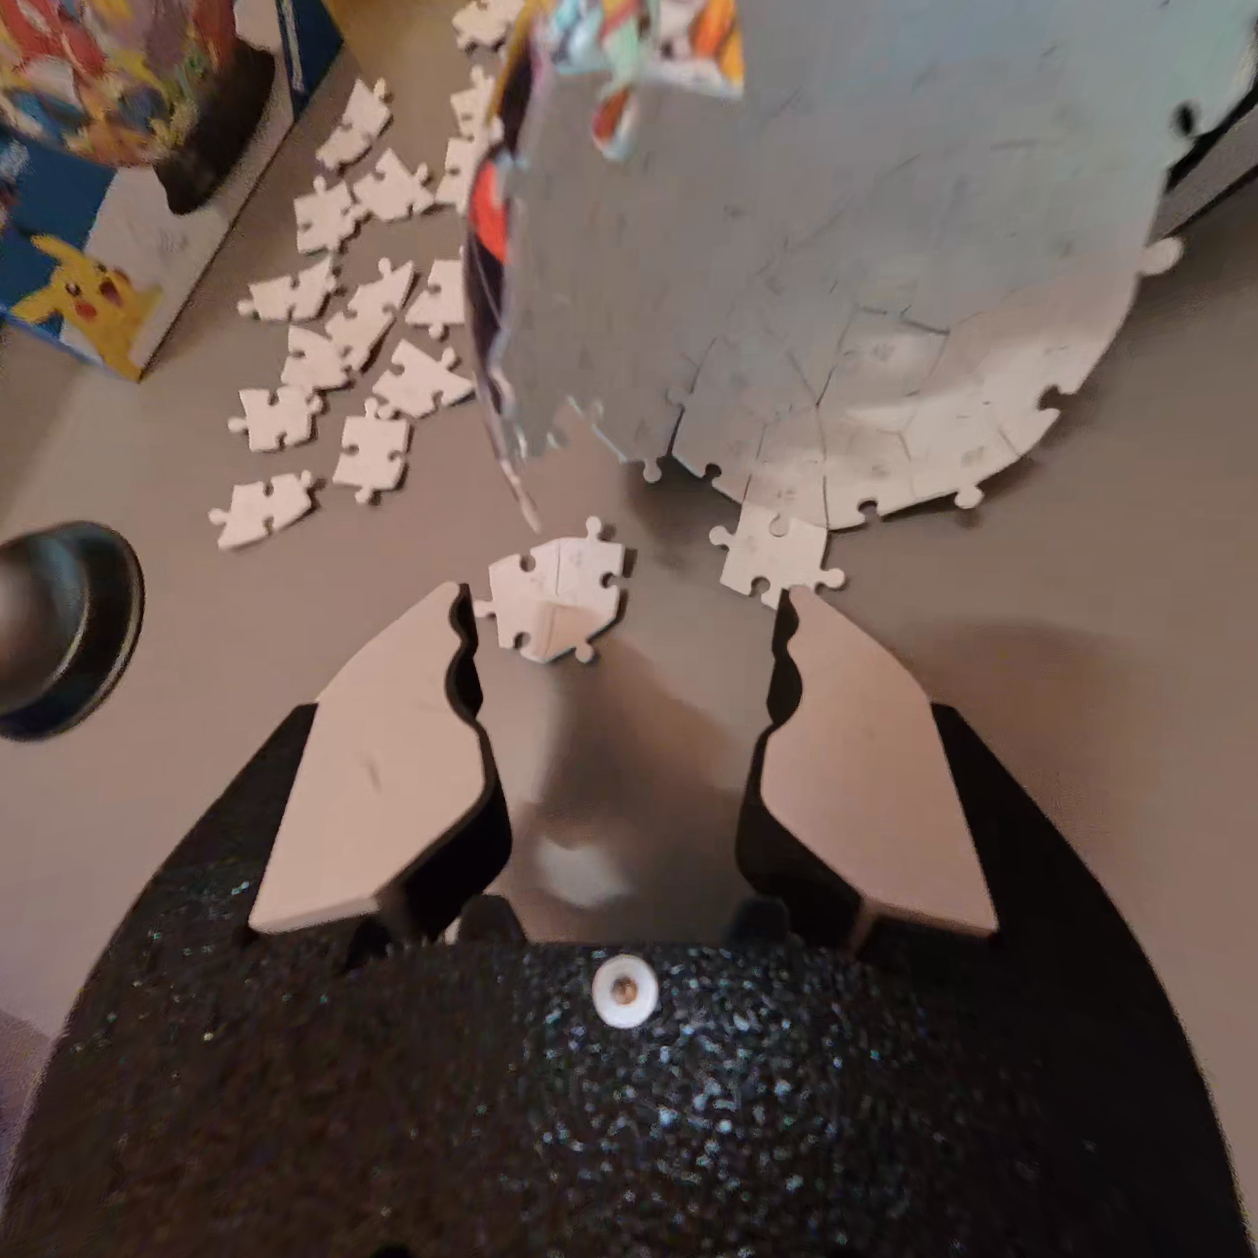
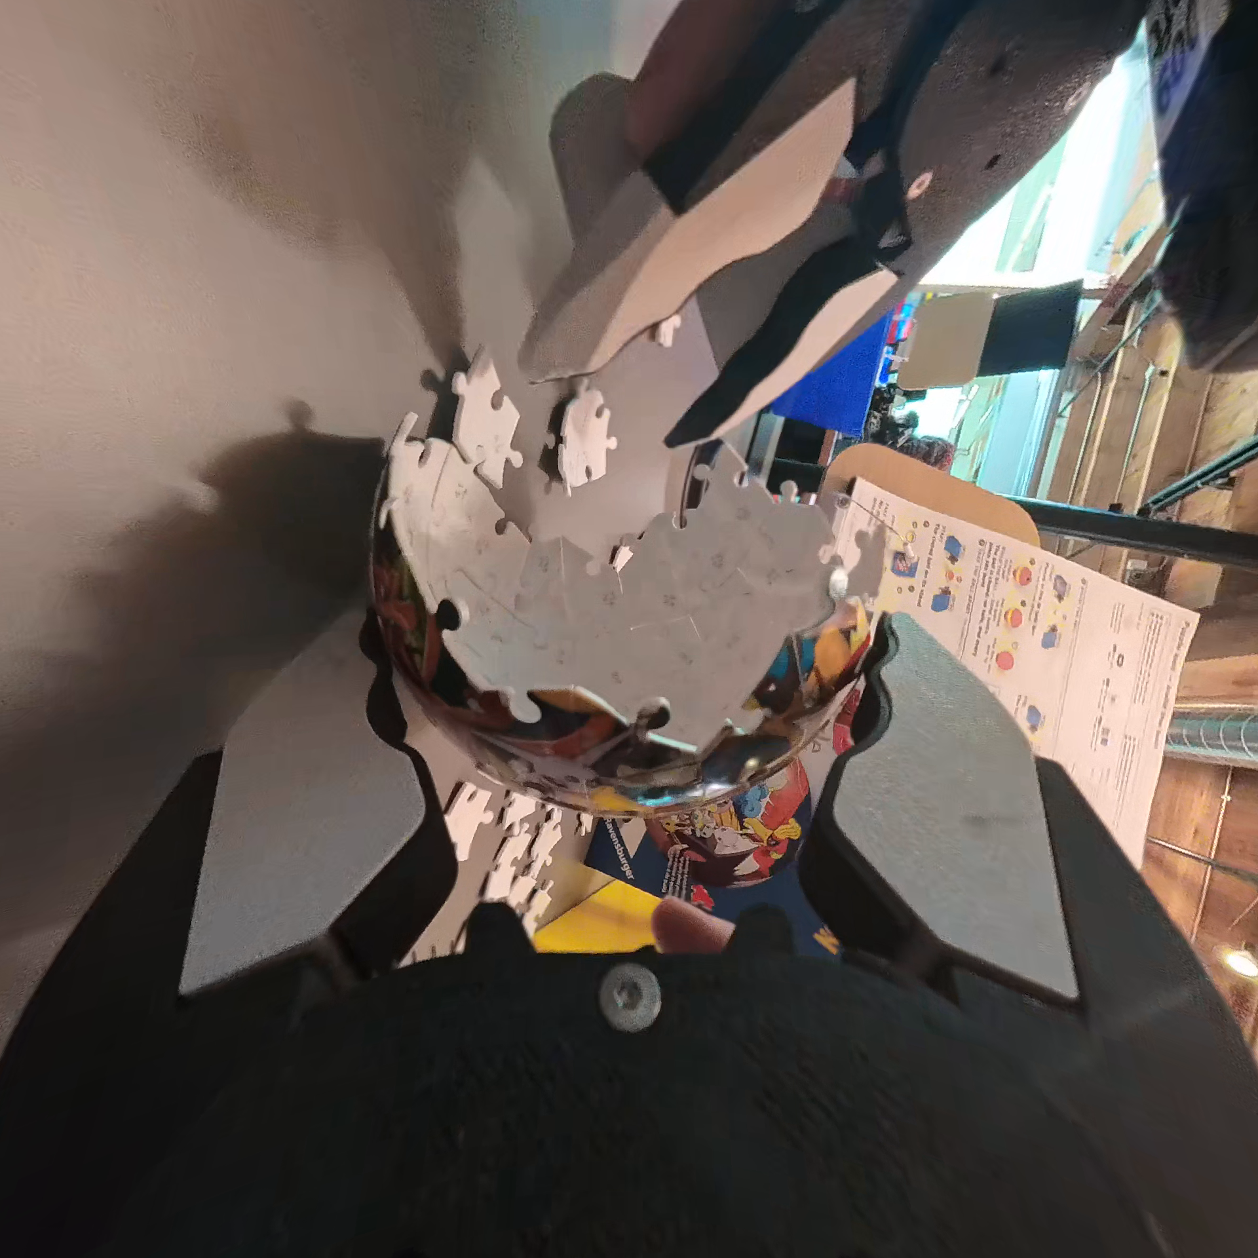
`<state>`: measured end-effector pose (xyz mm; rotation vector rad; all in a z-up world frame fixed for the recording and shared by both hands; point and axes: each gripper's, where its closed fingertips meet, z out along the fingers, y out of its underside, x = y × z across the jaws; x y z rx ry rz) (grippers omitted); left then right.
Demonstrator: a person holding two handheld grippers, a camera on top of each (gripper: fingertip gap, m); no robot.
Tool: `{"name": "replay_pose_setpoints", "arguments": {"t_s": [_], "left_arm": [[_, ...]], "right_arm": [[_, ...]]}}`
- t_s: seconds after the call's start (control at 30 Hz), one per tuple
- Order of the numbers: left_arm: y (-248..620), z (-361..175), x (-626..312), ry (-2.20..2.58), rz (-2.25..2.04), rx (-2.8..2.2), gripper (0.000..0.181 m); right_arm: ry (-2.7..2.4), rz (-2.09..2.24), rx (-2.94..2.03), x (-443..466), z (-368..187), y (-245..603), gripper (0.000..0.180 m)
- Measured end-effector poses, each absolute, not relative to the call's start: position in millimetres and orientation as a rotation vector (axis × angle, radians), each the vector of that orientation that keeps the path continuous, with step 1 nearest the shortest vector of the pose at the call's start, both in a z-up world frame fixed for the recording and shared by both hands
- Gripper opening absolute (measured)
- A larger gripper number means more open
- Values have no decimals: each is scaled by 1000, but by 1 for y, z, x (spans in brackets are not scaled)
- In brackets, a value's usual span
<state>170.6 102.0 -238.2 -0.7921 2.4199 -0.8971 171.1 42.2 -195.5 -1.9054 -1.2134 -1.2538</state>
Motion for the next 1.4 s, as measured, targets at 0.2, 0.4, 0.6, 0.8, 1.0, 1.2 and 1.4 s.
{"name": "replay_pose_setpoints", "arguments": {"t_s": [0.2,0.4,0.6,0.8,1.0,1.2,1.4], "left_arm": [[99,-252,175,2389,-897,-973,86],[95,-253,184,2360,-923,-1095,91],[94,-258,189,2365,-915,-1168,90],[93,-258,191,2388,-858,-1172,88],[85,-259,192,2422,-863,-1187,86],[87,-259,200,2351,-934,-1264,96],[87,-255,226,2219,-1006,-1418,98]], "right_arm": [[-1293,-1257,-1932,163,-196,50,129],[-1293,-1219,-1955,157,-197,54,129],[-1217,-1116,-1997,162,-197,55,129],[-1117,-960,-2012,162,-196,60,131],[-988,-858,-2017,170,-202,66,145],[-920,-853,-1981,177,-200,66,143],[-850,-857,-1954,185,-200,61,143]]}}
